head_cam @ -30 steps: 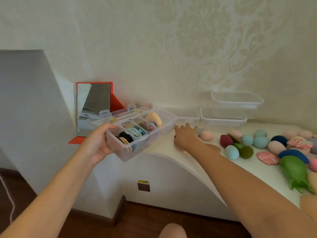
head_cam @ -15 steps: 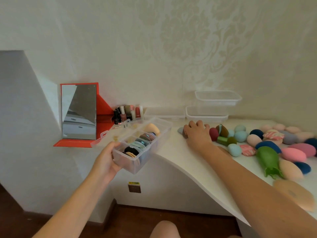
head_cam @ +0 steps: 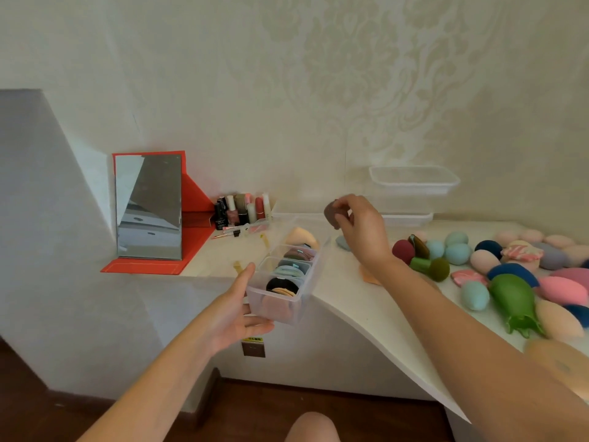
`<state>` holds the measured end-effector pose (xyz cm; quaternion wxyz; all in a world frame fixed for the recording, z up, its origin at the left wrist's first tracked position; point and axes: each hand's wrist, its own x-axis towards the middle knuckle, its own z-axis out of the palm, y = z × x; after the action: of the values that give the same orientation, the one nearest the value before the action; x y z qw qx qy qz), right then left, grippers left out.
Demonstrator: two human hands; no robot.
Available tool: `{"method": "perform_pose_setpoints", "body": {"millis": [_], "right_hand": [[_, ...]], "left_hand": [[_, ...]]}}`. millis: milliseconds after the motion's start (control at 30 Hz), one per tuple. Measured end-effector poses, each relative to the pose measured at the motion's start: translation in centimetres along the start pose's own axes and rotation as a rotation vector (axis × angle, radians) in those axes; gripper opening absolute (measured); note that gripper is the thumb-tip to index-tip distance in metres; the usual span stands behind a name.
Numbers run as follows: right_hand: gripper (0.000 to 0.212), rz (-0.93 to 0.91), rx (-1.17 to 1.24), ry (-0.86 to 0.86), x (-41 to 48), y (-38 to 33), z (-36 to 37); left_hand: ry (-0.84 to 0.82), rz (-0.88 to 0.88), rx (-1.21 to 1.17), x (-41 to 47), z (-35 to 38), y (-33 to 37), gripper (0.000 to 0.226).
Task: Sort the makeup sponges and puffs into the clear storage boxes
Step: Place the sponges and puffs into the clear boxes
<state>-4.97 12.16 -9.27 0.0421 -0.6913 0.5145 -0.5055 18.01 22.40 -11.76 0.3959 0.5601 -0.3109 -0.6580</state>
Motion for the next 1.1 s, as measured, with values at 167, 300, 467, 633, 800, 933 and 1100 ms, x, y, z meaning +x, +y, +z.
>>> {"method": "perform_pose_setpoints", "body": {"millis": [167,300,467,633,800,933,1100], "right_hand": [[0.024,-0.007,0.171,-0.16,0.7,-1.5,2.4],[0.014,0.007,0.118,-0.261,0.8,-0.7,3.7],[0.012,0.035,0.103,-0.292,1.2,-0.3,3.7],[0.026,-0.073,-0.114,-0.432,1.3,-0.8,3.8],[0.031,-0.051,-0.116,-0.505,1.8,-0.7,3.0],[0.019,0.066,0.064,-0.412,2.6,-0.2,2.0],[0.024,0.278,-0.346,-0.322,4.5,2.4,0.2]], "left_hand": [[-0.065,-0.087,0.427,-1.2,-1.3,1.1,0.086],[-0.031,-0.024,0.775,-3.3,-2.5,3.5,0.072],[0.126,0.324,0.982,-3.7,-1.3,7.8,0.044],[0.134,0.776,1.053,2.3,1.8,9.8,0.014],[-0.044,0.779,1.221,7.1,4.6,8.8,0.036],[-0.054,0.791,1.205,8.9,4.9,7.9,0.026],[-0.083,0.796,1.209,10.1,4.5,7.6,0.018]]}}
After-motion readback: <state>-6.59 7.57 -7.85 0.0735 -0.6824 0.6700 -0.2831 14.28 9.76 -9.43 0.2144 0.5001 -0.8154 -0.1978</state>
